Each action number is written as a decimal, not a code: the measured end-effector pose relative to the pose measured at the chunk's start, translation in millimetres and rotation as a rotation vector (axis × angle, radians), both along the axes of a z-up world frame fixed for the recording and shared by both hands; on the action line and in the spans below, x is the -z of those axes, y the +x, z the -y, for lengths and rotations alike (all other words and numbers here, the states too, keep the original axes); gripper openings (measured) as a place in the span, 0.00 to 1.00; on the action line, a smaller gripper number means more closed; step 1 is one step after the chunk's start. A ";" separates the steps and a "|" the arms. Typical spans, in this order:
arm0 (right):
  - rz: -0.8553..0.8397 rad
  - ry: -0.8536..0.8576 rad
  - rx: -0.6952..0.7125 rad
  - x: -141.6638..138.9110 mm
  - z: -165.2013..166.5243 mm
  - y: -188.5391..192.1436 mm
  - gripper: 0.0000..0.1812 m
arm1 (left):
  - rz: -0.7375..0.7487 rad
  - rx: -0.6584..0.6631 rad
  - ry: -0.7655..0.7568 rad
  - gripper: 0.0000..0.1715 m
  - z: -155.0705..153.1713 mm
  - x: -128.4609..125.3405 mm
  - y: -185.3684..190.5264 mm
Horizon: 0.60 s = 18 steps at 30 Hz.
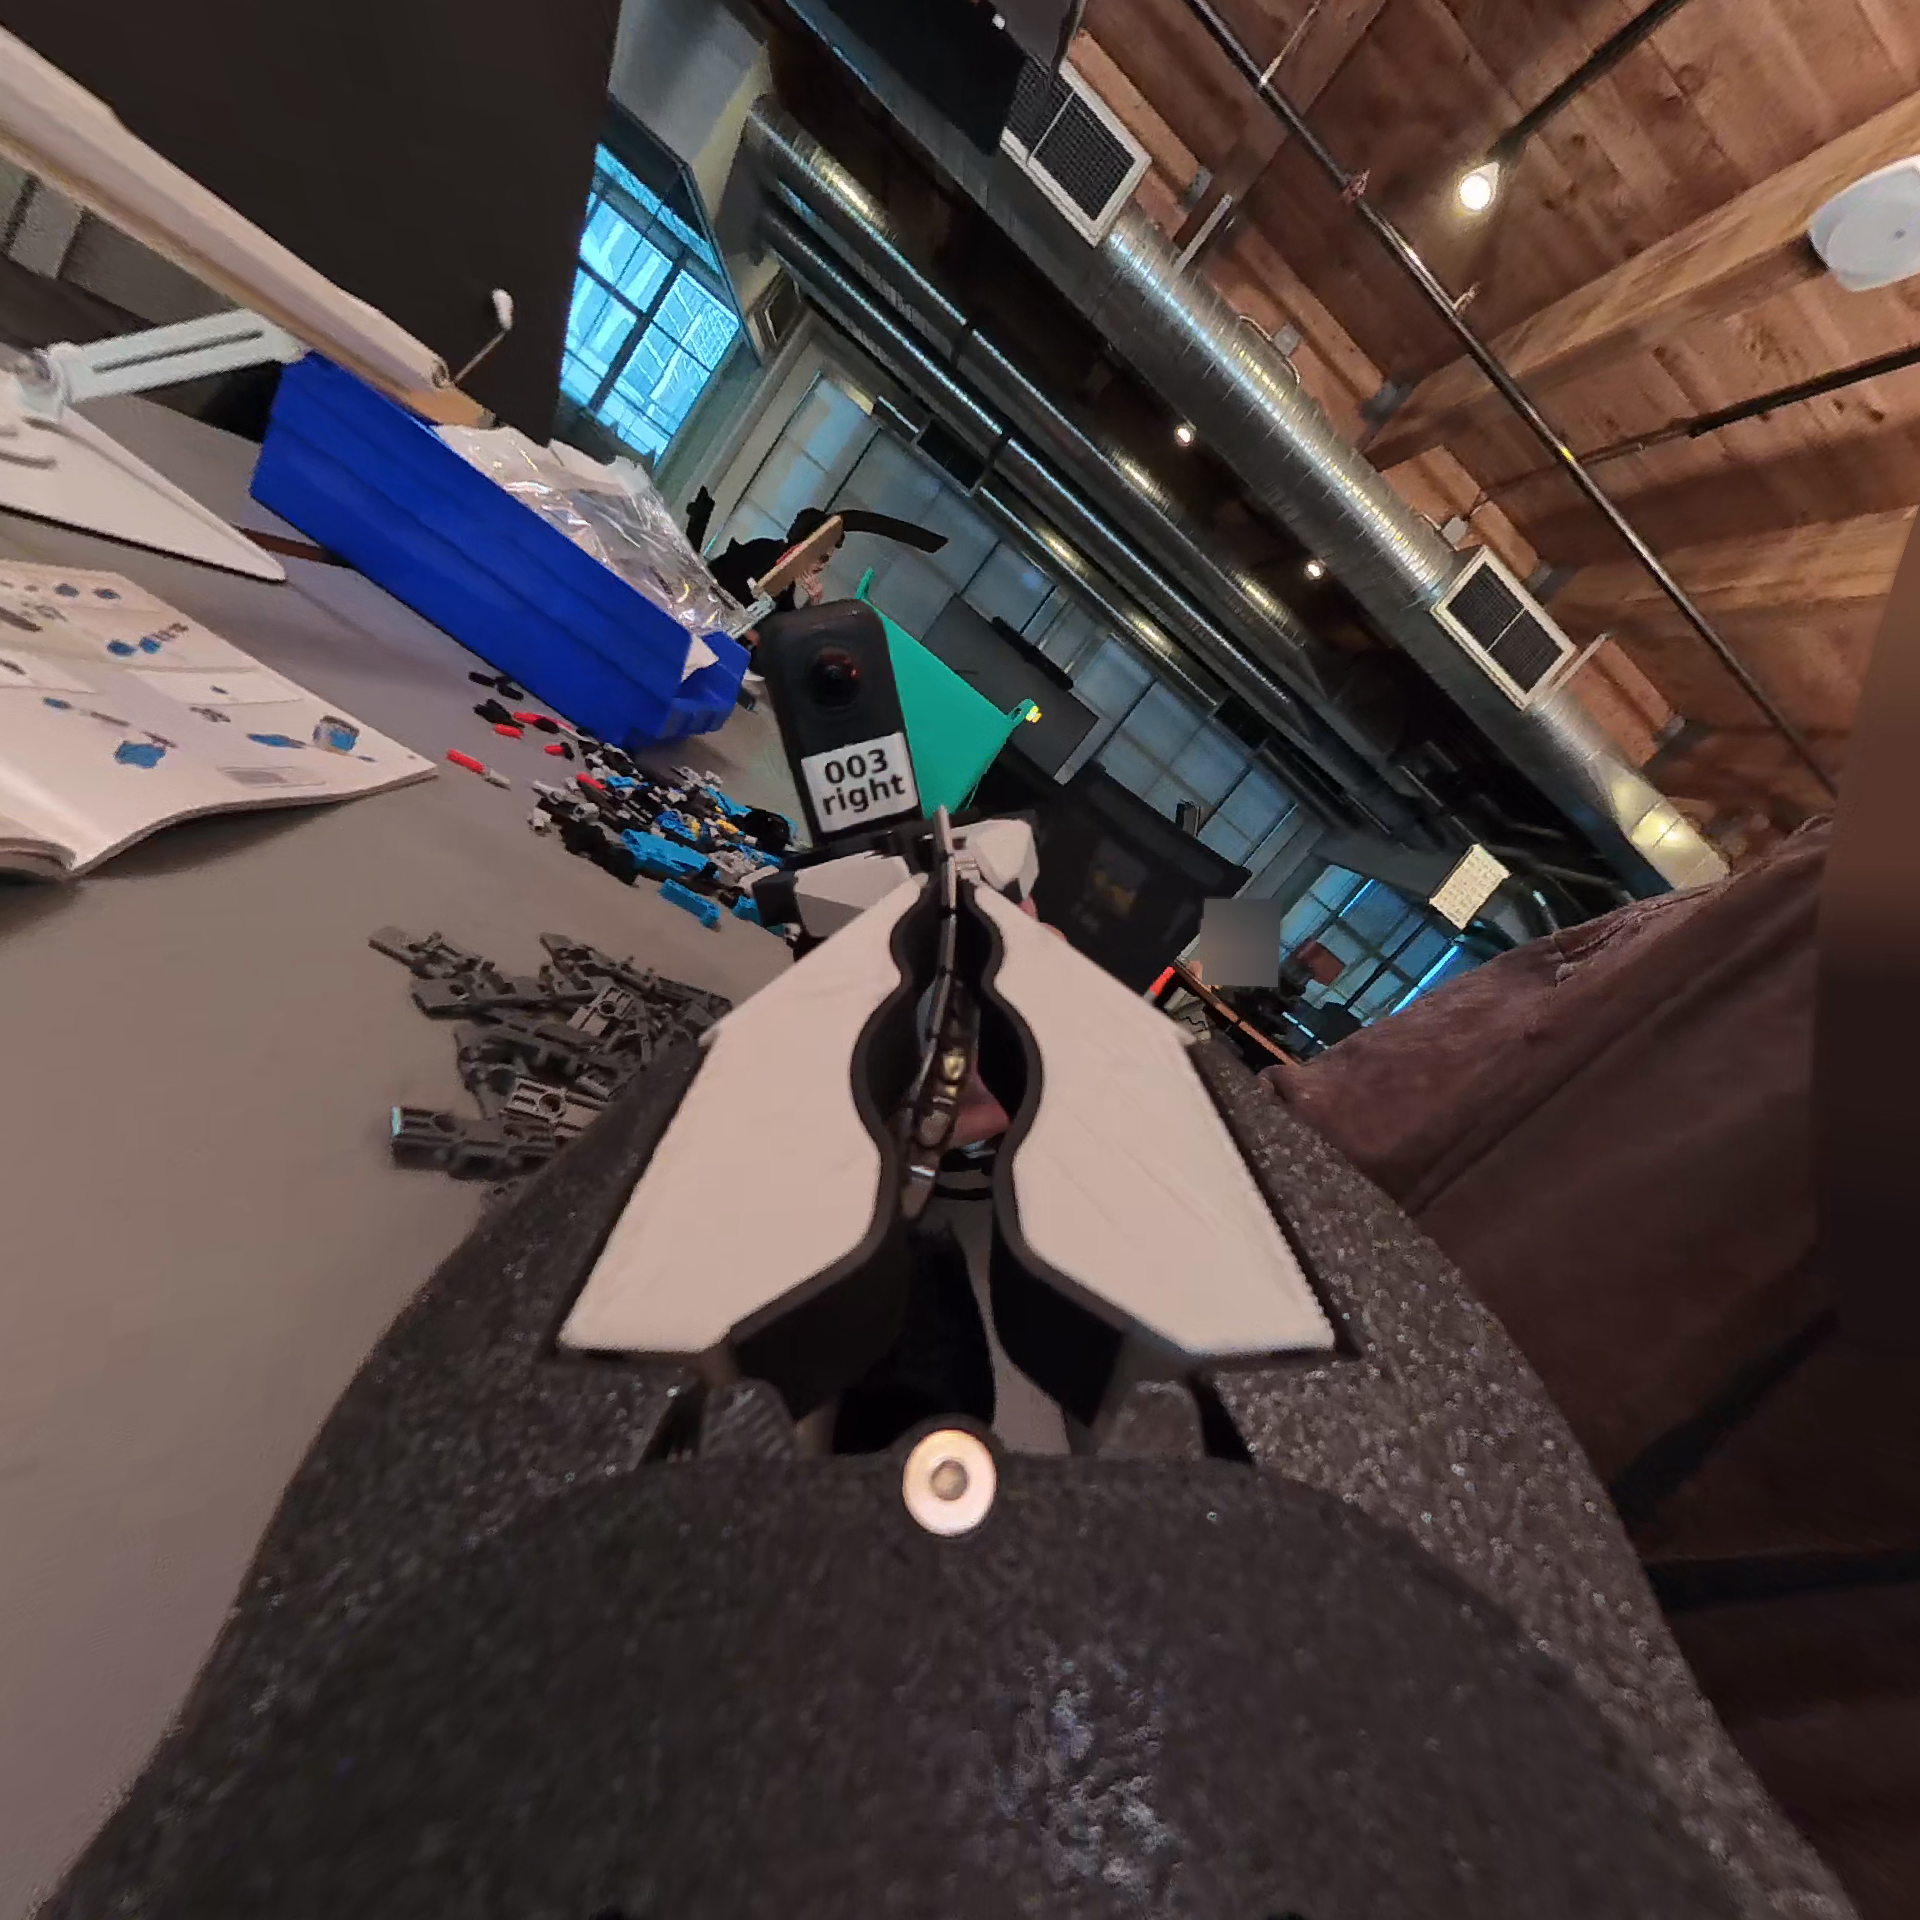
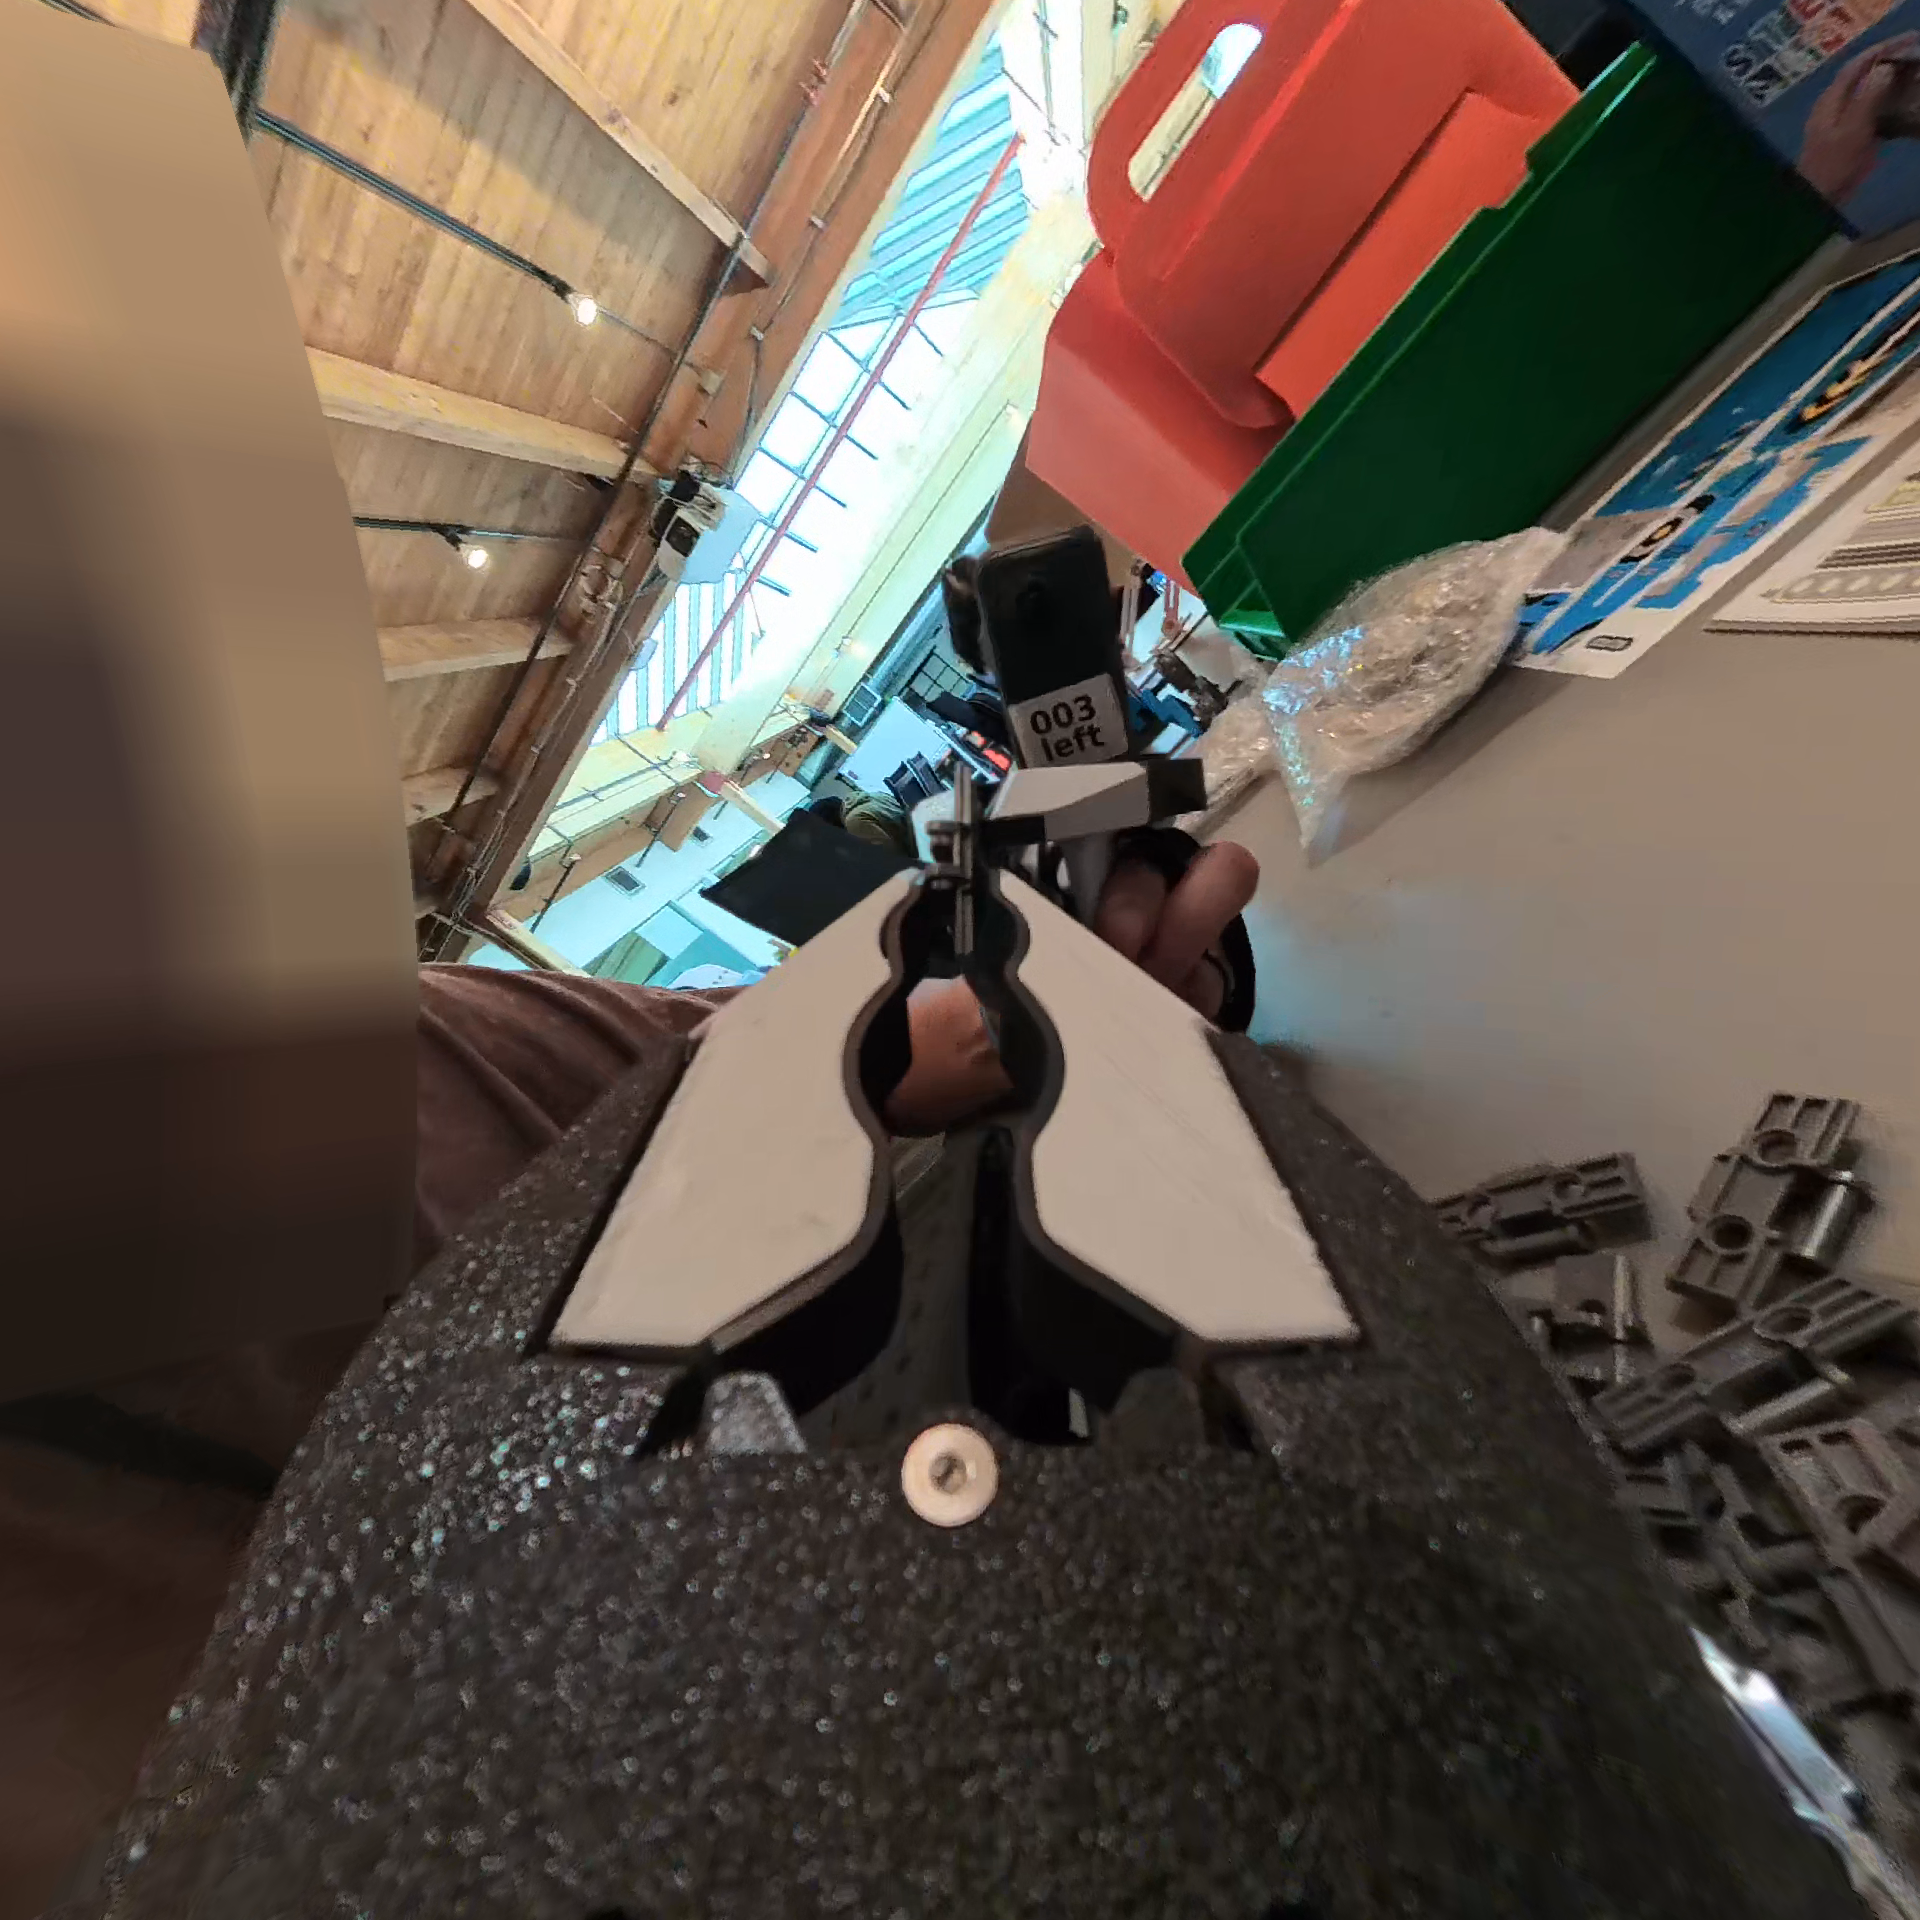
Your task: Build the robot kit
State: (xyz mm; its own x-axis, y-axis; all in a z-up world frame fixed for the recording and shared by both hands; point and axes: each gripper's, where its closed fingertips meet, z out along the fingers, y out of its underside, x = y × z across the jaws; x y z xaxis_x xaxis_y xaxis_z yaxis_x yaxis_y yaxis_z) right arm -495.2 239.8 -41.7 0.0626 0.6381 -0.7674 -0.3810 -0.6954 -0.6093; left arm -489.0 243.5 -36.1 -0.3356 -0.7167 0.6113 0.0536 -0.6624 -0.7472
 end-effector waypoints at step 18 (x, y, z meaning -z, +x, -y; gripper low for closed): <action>0.038 -0.016 0.080 5.6 -10.2 14.1 0.04 | -0.032 0.043 -0.134 0.02 -10.9 8.1 1.2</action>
State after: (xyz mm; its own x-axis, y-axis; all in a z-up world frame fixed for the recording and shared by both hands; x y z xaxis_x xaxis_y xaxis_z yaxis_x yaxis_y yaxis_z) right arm -481.2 250.0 -47.3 0.1426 0.6172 -0.7738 -0.4125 -0.6736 -0.6133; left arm -487.9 254.4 -44.2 -0.3432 -0.6133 0.7114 0.0001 -0.7574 -0.6529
